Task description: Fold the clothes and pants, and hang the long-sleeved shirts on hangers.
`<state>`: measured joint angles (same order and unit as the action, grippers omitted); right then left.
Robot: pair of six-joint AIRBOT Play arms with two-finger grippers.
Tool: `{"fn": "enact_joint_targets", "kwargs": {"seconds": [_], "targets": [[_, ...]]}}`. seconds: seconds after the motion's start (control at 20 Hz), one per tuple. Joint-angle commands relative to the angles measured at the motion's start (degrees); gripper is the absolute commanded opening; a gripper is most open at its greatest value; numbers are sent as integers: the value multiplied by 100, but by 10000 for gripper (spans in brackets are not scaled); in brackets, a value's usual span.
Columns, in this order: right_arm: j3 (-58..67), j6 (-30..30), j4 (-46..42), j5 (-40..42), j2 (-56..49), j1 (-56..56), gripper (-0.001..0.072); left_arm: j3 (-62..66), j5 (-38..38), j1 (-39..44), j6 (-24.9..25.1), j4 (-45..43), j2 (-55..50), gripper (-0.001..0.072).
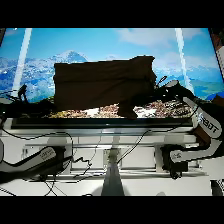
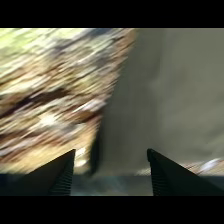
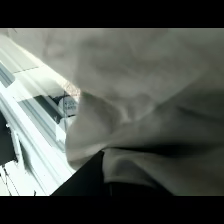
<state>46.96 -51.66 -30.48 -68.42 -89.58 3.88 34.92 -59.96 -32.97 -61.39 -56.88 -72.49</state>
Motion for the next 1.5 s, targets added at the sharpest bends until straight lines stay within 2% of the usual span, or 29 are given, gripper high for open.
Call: {"fn": "enact_joint_targets", "kwargs": {"seconds": [0.0, 0.05, 0.1, 0.15, 0.2, 0.3, 0.4, 0.6, 0.7, 0.95, 1.05, 1.2, 1.3, 1.45], "targets": [[227, -20, -37, 90, 2, 44, 14, -66, 586, 15, 553, 920, -479, 491], [315, -33, -52, 98, 2, 44, 14, -66, 577, 13, 713, 1182, -531, 362], [424, -42, -114, 96, 2, 44, 13, -66, 566, 15, 745, 1276, -544, 177], [551, -122, -236, 90, 2, 44, 14, -57, 446, 13, 785, 1309, -540, 44], [726, -254, -457, 85, 9, 44, 14, -7, 210, 13, 966, 1292, -529, 16], [1104, -557, -1172, 129, 125, 39, 13, 251, -433, 13, 1316, 1292, -428, 16], [1419, -1021, -2085, 306, 444, 39, 13, 608, -868, 11, 1325, 1298, -116, 16], [1471, -2085, -3469, 767, 1600, 39, 12, 1062, -977, 7, 1095, 1298, 986, 15], [1180, -2295, -3445, 852, 2210, 59, 13, 957, -1049, 11, 680, 1215, 1480, 15], [-398, -3021, -3314, 957, 3847, 116, 13, 289, -1176, 2, 247, 1217, 2640, 15], [-560, -3021, -3193, 1241, 4175, 116, 14, 278, -761, 13, -24, 1314, 2903, 15], [-540, -3021, -2881, 2868, 4044, 116, 13, 271, 120, 15, -254, 1788, 2813, 15], [-487, -3018, -2507, 3895, 3633, 118, 12, 260, 269, 15, -254, 2013, 2555, 15], [136, -3018, -2225, 4312, 2437, 116, 13, 256, 568, 299, -205, 2518, 1928, 16]]}}
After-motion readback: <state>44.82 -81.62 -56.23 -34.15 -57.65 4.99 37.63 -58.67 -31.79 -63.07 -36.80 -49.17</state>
